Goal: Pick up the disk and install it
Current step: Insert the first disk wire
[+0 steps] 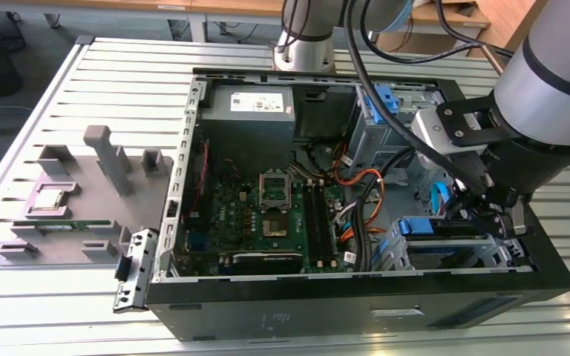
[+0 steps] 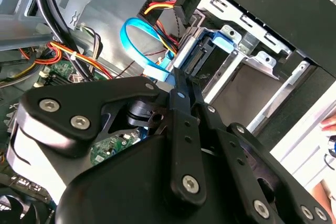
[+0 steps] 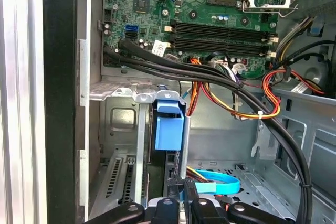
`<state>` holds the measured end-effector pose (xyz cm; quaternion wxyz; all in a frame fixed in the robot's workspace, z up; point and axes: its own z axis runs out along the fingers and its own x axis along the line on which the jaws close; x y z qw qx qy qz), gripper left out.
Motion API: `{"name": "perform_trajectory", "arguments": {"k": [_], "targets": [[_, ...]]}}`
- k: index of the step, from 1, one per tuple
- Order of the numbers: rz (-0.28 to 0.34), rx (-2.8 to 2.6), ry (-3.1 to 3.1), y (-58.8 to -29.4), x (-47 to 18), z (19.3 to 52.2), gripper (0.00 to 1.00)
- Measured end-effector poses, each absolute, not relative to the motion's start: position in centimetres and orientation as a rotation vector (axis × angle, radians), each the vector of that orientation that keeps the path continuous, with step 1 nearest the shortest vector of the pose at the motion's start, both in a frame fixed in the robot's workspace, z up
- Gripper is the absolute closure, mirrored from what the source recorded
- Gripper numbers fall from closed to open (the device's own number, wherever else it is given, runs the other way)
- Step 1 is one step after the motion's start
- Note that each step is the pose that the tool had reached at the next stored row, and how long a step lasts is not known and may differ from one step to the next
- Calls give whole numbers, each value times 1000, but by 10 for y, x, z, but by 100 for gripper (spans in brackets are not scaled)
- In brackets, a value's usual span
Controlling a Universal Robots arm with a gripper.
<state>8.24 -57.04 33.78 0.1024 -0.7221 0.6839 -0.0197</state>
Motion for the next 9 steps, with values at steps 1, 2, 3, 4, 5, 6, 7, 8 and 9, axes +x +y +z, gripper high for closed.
{"name": "perform_trajectory", "arguments": {"k": [1,2,3,4,5,6,7,8,9], "targets": [[-58,-2131,2019,-570,82,338,84],[-58,-2132,2019,-570,82,338,84],[-58,-2132,2019,-571,82,338,84],[-59,-2132,2019,-571,82,338,84],[-59,-2132,2019,-571,82,338,84],[-59,-2132,2019,-572,82,338,84],[-59,-2132,2019,-572,82,338,84],[-59,-2132,2019,-572,82,338,84],[-59,-2132,2019,-572,82,338,84]]}}
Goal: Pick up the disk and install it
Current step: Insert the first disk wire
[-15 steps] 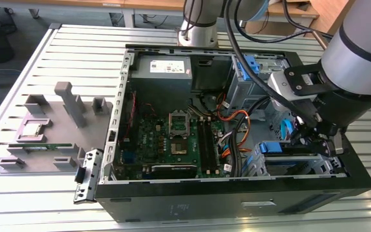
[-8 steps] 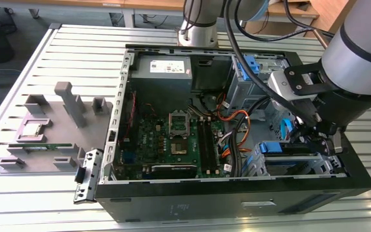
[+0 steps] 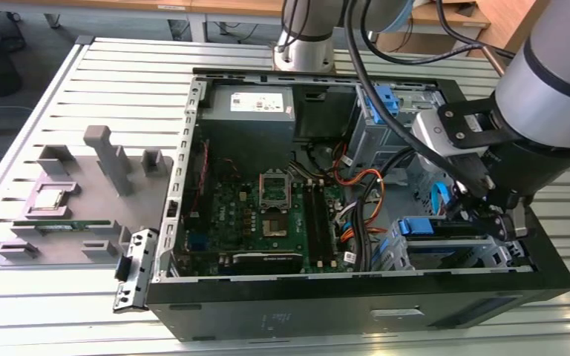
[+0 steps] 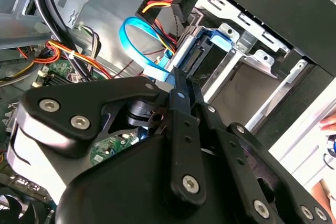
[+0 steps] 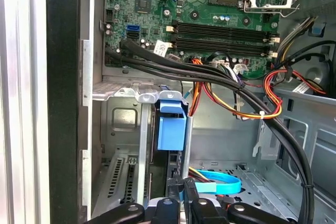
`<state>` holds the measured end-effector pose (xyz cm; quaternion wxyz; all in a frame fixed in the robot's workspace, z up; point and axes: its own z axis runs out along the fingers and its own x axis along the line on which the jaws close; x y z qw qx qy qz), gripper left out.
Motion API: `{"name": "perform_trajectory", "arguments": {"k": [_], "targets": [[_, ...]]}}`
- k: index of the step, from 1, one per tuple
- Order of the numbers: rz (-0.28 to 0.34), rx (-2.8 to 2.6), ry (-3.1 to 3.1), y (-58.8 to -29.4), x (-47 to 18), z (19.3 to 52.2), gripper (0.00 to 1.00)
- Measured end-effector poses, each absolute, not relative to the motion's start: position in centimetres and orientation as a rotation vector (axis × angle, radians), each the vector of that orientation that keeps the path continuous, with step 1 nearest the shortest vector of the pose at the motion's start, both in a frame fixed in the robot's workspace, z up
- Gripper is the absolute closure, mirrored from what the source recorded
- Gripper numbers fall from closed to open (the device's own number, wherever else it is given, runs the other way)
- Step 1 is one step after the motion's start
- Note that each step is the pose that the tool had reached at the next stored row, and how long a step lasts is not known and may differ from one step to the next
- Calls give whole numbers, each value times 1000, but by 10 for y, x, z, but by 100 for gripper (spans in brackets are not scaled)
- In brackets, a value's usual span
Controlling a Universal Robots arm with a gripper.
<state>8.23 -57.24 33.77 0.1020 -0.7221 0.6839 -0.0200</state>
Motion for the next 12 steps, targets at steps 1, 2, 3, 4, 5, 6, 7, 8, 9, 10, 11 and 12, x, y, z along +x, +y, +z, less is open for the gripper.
{"name": "perform_trajectory", "arguments": {"k": [1,2,3,4,5,6,7,8,9,10,11,12], "targets": [[-59,-2132,2019,-573,82,338,84],[-59,-2132,2019,-573,82,338,84],[-59,-2132,2019,-573,82,337,84],[-59,-2132,2019,-573,82,337,84],[-59,-2132,2019,-573,82,337,84],[-59,-2132,2019,-573,82,337,84],[-59,-2132,2019,-573,82,336,84],[-59,-2132,2019,-573,82,336,84],[-59,-2132,2020,-573,82,336,84],[-59,-2132,2019,-573,82,336,84],[-59,-2132,2019,-573,82,336,84],[-59,-2132,2019,-573,82,335,84]]}}
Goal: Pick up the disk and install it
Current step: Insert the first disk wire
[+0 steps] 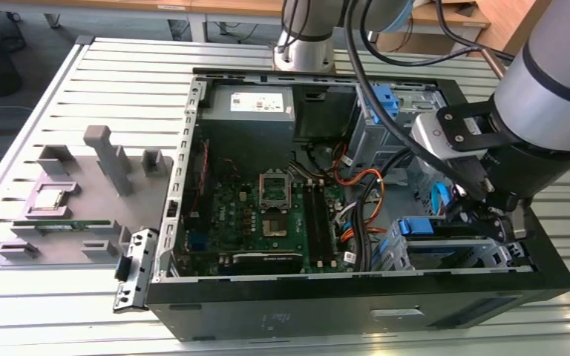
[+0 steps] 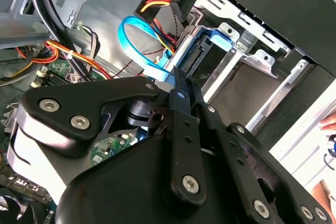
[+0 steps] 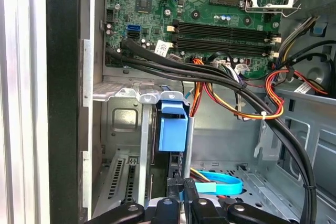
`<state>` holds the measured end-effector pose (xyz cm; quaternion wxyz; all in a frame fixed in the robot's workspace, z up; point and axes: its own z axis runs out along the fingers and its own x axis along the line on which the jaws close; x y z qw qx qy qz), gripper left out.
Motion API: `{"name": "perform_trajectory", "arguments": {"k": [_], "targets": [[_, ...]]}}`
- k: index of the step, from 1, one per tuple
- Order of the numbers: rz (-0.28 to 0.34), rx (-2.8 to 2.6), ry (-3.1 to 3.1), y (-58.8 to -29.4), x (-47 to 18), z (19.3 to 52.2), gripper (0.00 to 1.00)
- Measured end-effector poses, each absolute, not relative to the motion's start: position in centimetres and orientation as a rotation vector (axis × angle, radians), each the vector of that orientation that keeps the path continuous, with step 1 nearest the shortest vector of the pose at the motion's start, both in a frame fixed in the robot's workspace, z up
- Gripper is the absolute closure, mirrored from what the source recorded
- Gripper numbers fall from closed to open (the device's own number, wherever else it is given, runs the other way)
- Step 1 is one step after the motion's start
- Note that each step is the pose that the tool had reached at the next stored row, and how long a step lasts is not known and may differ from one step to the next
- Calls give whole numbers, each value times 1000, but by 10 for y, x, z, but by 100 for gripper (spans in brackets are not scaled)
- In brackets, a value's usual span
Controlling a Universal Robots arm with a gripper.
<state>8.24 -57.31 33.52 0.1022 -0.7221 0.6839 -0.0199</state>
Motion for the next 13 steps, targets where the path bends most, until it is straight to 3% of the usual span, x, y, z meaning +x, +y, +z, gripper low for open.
{"name": "perform_trajectory", "arguments": {"k": [13], "targets": [[-59,-2132,2019,-573,82,333,84]]}}
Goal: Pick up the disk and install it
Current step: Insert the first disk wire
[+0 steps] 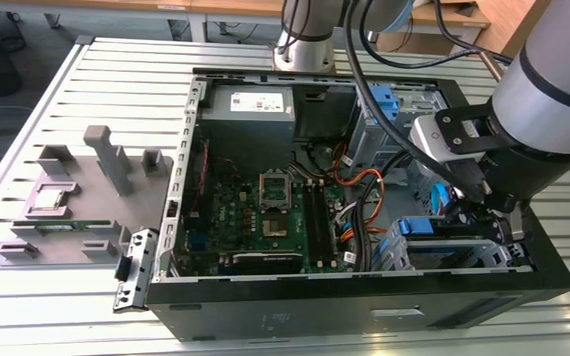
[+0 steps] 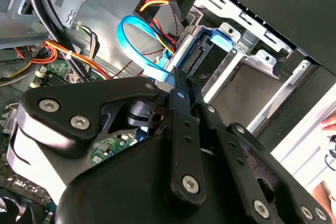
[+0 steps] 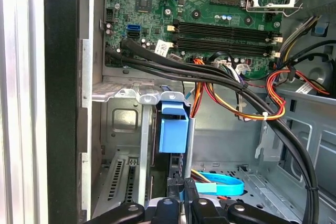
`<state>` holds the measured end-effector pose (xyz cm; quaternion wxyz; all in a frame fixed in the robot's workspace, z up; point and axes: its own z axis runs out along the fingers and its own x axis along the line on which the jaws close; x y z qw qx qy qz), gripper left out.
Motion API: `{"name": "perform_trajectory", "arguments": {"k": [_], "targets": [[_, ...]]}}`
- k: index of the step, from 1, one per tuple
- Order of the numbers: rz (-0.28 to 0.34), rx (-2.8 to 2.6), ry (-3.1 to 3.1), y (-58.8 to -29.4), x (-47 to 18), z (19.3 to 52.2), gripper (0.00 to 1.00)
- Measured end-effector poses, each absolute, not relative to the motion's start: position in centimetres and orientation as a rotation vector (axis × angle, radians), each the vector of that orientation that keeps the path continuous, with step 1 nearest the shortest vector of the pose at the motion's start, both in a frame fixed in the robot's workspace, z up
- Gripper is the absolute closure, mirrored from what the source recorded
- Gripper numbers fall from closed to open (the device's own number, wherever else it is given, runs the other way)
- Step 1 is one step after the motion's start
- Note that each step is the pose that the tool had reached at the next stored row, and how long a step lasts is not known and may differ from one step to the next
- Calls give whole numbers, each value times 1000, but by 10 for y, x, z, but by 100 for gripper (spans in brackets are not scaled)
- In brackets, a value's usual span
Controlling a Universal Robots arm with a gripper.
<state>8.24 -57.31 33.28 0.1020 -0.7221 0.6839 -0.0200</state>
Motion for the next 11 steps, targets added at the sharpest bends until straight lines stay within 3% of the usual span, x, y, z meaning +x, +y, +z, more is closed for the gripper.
{"name": "perform_trajectory", "arguments": {"k": [11], "targets": [[-59,-2132,2019,-573,82,331,84]]}}
